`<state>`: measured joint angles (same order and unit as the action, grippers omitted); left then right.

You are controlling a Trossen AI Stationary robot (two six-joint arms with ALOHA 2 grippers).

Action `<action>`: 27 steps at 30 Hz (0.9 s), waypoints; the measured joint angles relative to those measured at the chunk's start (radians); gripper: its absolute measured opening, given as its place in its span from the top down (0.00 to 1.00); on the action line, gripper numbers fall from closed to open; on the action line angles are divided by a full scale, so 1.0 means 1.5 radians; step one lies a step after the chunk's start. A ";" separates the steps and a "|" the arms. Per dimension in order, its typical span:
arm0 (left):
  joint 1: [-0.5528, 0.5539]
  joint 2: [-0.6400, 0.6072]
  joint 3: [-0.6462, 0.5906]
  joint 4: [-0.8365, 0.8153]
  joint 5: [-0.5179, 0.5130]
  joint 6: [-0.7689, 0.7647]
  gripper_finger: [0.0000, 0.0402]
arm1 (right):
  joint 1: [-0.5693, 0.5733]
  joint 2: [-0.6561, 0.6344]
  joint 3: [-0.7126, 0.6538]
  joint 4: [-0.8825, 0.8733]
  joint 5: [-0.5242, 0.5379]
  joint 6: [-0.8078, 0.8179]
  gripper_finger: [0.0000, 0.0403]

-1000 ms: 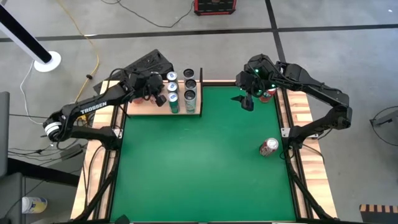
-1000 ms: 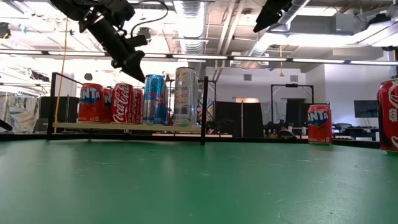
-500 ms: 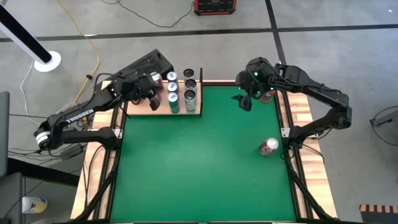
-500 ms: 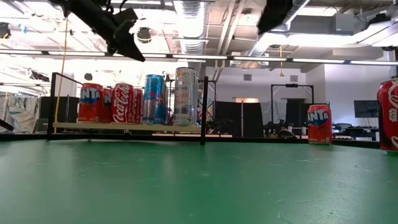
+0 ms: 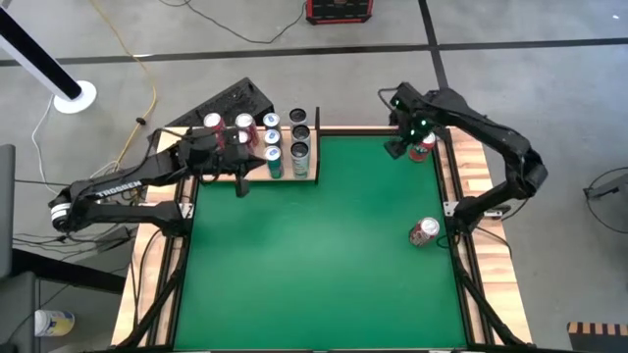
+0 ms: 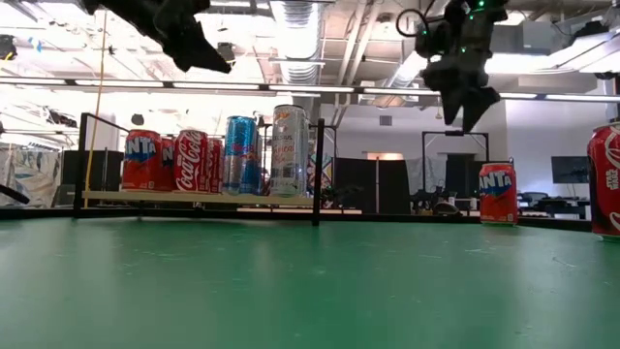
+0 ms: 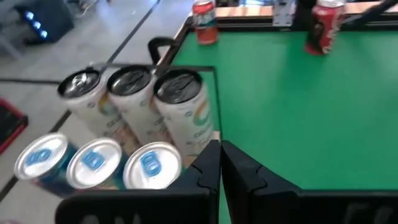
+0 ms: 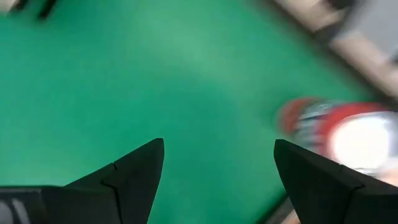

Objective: Place canned beverage on shelf
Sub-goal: Put the red soda can on the shelf aligned with the other red soda cans

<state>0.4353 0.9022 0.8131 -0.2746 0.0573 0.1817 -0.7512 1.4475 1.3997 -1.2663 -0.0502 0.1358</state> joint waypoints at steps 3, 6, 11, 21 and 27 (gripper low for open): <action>-0.019 -0.016 0.000 -0.002 0.000 0.016 1.00 | 0.052 -0.014 -0.023 -0.009 -0.074 0.004 0.19; -0.029 -0.025 0.000 0.007 0.000 0.035 1.00 | 0.139 -0.036 -0.023 -0.054 -0.085 0.060 0.19; -0.032 -0.026 0.000 0.033 0.004 0.061 1.00 | 0.323 -0.079 -0.022 -0.169 -0.045 0.285 0.19; -0.032 -0.021 0.000 0.036 0.050 0.080 1.00 | 0.575 -0.104 -0.121 -0.203 0.007 0.777 0.19; -0.032 -0.021 0.000 0.032 0.069 0.077 1.00 | 0.677 -0.139 -0.240 -0.198 0.017 0.970 0.19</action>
<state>0.3871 0.8703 0.8131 -0.2270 0.1608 0.2976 0.2641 1.2394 1.0402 -1.5633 -0.0250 1.5907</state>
